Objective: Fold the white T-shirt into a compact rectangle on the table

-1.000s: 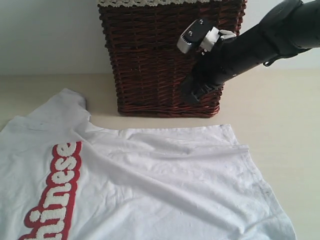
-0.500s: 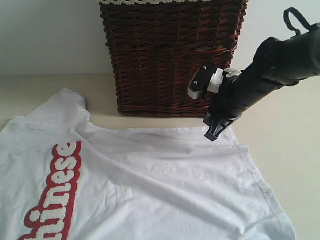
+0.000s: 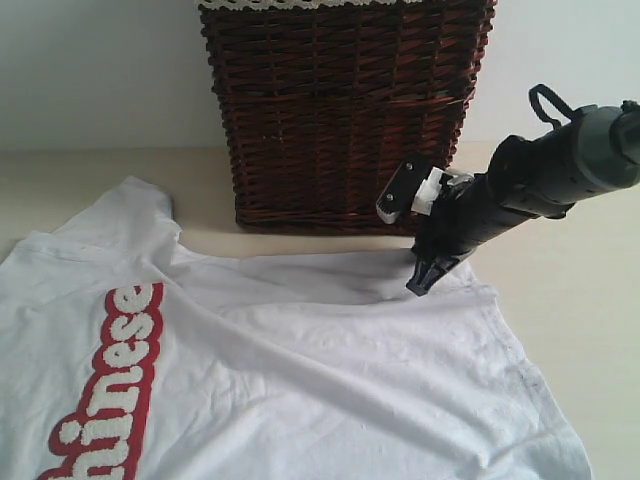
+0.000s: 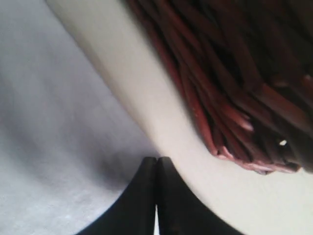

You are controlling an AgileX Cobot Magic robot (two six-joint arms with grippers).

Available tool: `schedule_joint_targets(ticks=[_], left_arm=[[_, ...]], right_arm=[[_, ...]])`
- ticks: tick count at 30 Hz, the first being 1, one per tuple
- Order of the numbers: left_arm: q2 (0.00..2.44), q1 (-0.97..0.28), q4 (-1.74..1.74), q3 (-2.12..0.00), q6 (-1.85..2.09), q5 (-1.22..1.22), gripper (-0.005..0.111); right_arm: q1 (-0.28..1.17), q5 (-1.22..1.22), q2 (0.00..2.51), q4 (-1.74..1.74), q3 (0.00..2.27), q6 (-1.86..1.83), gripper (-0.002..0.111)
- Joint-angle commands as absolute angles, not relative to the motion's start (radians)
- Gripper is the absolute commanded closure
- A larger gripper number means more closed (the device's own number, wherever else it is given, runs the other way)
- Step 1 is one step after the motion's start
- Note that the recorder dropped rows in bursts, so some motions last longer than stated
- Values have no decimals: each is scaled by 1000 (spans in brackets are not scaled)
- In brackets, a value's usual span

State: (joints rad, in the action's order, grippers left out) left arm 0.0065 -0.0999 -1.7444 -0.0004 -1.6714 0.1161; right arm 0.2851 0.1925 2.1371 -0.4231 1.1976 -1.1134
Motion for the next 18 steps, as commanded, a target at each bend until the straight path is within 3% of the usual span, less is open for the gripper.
schedule_joint_targets(ticks=[1, 18], left_arm=[[0, -102, -1744, 0, -1678, 118, 104], [0, -102, -1744, 0, -1678, 118, 104]], right_arm=[[267, 173, 2176, -408, 1191, -1114, 108], [263, 173, 1963, -552, 1191, -1114, 108]])
